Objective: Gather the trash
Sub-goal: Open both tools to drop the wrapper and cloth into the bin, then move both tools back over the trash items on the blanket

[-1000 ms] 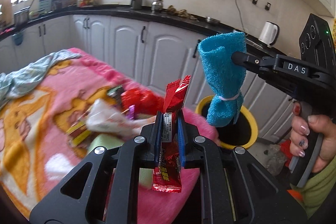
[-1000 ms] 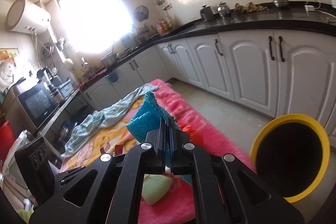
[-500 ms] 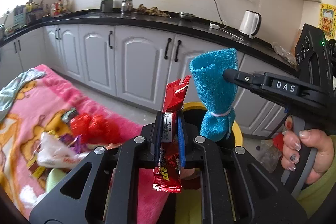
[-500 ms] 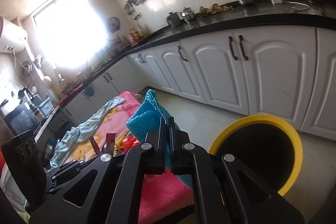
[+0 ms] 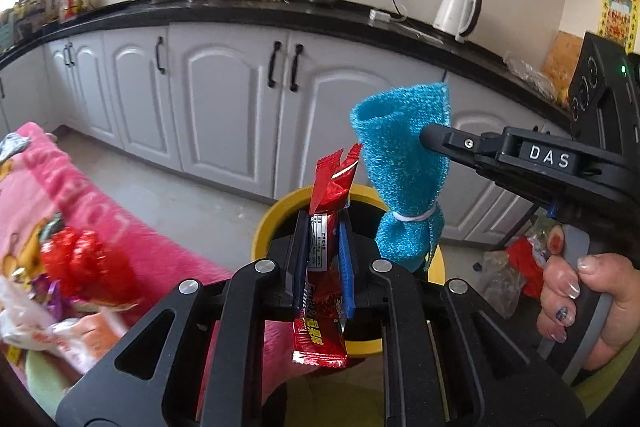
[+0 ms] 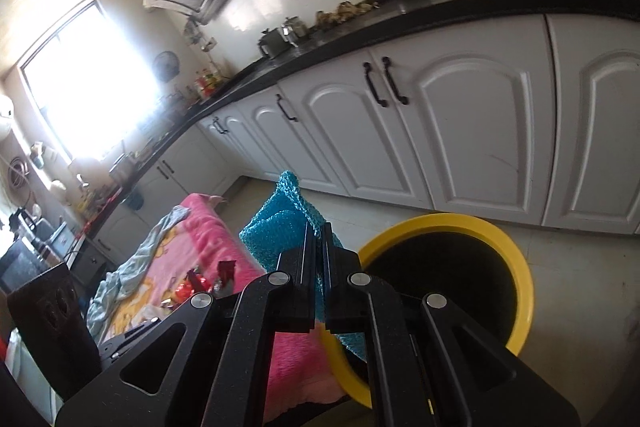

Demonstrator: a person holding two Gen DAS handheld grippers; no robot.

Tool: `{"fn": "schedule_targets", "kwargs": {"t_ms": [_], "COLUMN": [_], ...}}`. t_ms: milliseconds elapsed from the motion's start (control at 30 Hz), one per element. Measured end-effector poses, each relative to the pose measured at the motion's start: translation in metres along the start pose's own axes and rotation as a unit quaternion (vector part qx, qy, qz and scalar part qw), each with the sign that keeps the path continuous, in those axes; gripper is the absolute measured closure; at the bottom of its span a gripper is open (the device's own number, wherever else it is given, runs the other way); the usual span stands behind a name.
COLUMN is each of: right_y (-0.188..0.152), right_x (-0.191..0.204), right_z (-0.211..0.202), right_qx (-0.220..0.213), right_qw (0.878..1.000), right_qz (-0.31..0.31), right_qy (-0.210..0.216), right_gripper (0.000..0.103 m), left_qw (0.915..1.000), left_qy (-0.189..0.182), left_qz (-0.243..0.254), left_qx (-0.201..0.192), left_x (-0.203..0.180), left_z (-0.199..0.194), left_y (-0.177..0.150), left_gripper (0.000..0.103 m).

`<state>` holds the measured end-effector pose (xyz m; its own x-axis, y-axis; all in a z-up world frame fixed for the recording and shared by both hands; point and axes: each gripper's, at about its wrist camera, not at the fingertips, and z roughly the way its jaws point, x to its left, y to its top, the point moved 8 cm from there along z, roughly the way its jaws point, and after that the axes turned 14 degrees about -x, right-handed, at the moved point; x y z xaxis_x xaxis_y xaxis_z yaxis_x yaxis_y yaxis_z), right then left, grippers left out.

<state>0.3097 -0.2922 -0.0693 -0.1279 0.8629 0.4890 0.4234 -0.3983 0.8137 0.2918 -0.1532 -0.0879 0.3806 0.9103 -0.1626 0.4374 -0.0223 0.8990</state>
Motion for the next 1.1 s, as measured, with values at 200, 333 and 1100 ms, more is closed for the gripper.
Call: {"fn": "schedule_targets", "kwargs": {"t_ms": [200, 333, 1100], "right_y": [0.002, 0.004, 0.000], "right_x": [-0.017, -0.030, 0.011], "right_z": [0.005, 0.008, -0.008], "right_qx": [-0.003, -0.007, -0.060], "right_qw": [1.000, 0.999, 0.992], "right_qz": [0.009, 0.012, -0.097], "right_qy": [-0.015, -0.035, -0.052], "right_gripper": [0.099, 0.096, 0.029], "left_qw": [0.9998, 0.9996, 0.9944], "left_qy": [-0.005, 0.001, 0.073], "left_qz": [-0.010, -0.020, -0.067], "left_qx": [0.017, 0.018, -0.035], "left_x": [-0.008, -0.005, 0.047], "left_z": [0.028, 0.036, -0.017], "left_y": [-0.011, -0.014, 0.003], "left_gripper": [0.092, 0.081, 0.011]}}
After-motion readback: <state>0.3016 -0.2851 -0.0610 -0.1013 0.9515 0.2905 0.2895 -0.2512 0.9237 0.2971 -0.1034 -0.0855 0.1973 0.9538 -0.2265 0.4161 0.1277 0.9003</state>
